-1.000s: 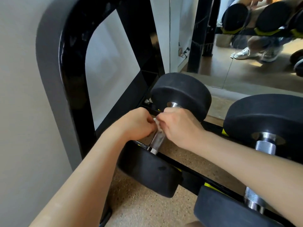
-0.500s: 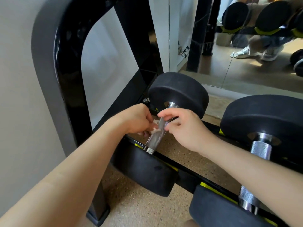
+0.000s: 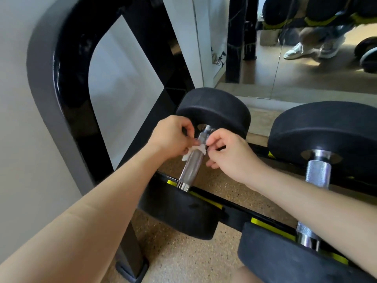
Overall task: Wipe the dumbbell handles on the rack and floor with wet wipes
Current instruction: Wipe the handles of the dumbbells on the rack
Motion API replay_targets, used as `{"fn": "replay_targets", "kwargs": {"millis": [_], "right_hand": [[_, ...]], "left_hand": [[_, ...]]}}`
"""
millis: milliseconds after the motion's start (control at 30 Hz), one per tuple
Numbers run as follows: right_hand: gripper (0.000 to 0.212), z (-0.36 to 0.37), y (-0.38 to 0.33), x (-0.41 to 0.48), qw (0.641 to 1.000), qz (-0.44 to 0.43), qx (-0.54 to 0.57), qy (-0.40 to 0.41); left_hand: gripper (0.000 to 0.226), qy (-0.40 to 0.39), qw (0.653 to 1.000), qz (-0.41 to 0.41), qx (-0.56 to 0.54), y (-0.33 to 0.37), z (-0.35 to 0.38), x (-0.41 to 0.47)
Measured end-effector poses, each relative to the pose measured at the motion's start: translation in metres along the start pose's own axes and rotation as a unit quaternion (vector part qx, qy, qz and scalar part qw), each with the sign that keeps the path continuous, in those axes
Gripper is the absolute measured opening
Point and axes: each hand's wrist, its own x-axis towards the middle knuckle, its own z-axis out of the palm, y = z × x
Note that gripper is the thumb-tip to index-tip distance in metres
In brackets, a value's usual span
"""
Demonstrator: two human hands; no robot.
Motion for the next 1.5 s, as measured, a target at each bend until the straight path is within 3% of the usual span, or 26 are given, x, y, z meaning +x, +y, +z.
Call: {"fn": "replay_targets", "kwargs": {"millis": [100,200,233,333,433,500,600,667,733,867,900,1000,1067,1200,1267,1367,1500], "right_hand": [[0.014,0.0,0.001,-0.002,0.999,0.035,-0.003,-0.005],[0.014,0.001,-0.001,-0.002,0.996,0.073,0.054,-0.003],[0.014,0.0,0.0,-0.001,0.993,0.091,0.08,-0.003],[0.018,-0.003,0.005,0.003,0.979,0.155,0.127,-0.028],[0.018,-0.01,0.015,0.001,0.966,0.207,0.134,-0.074],[0.018,-0.014,0.019,-0.004,0.96,0.227,0.126,-0.108],[0.02,-0.019,0.021,-0.003,0.961,0.224,0.134,-0.096],[0.022,-0.019,0.02,0.001,0.963,0.208,0.154,-0.069],[0.022,-0.017,0.019,0.002,0.967,0.19,0.156,-0.063],[0.028,-0.016,0.016,-0.004,0.966,0.201,0.129,-0.097],[0.032,-0.017,0.016,-0.004,0.966,0.201,0.124,-0.102],[0.038,-0.016,0.013,-0.003,0.968,0.185,0.123,-0.113],[0.036,-0.013,0.01,-0.004,0.971,0.174,0.13,-0.104],[0.023,-0.007,0.008,-0.004,0.991,0.085,0.095,-0.038],[0.025,-0.004,0.007,-0.004,0.999,0.03,0.023,-0.025],[0.022,0.002,0.009,-0.005,0.998,-0.003,-0.037,-0.059],[0.015,0.008,0.014,-0.005,1.0,-0.012,-0.013,-0.017]], "left_hand": [[0.011,0.112,0.992,0.047,0.012,0.007,0.014,0.013],[0.013,0.109,0.972,0.151,0.144,0.006,0.025,0.008],[0.013,0.103,0.942,0.219,0.234,0.004,0.028,0.005],[0.006,0.087,0.78,0.409,0.465,0.002,0.028,0.004],[0.012,-0.063,0.71,0.505,0.487,0.014,0.029,0.005],[0.008,-0.105,0.679,0.501,0.526,0.021,0.032,0.005],[0.01,-0.047,0.736,0.464,0.49,0.013,0.031,0.008],[0.013,0.017,0.753,0.431,0.497,0.015,0.03,0.005],[0.008,-0.013,0.755,0.394,0.524,0.032,0.028,-0.003],[0.016,-0.192,0.669,0.339,0.633,0.055,0.034,-0.023],[0.012,-0.218,0.661,0.334,0.636,0.054,0.032,-0.027],[0.009,-0.238,0.732,0.298,0.565,0.038,0.017,-0.025],[0.016,-0.2,0.795,0.288,0.495,0.027,0.009,-0.02],[0.018,-0.089,0.89,0.228,0.384,0.013,0.007,-0.017],[0.017,-0.108,0.904,0.198,0.363,0.011,0.005,-0.021],[0.016,-0.144,0.887,0.2,0.392,0.011,0.005,-0.027],[0.01,-0.072,0.949,0.139,0.273,0.005,0.001,-0.029]]}}
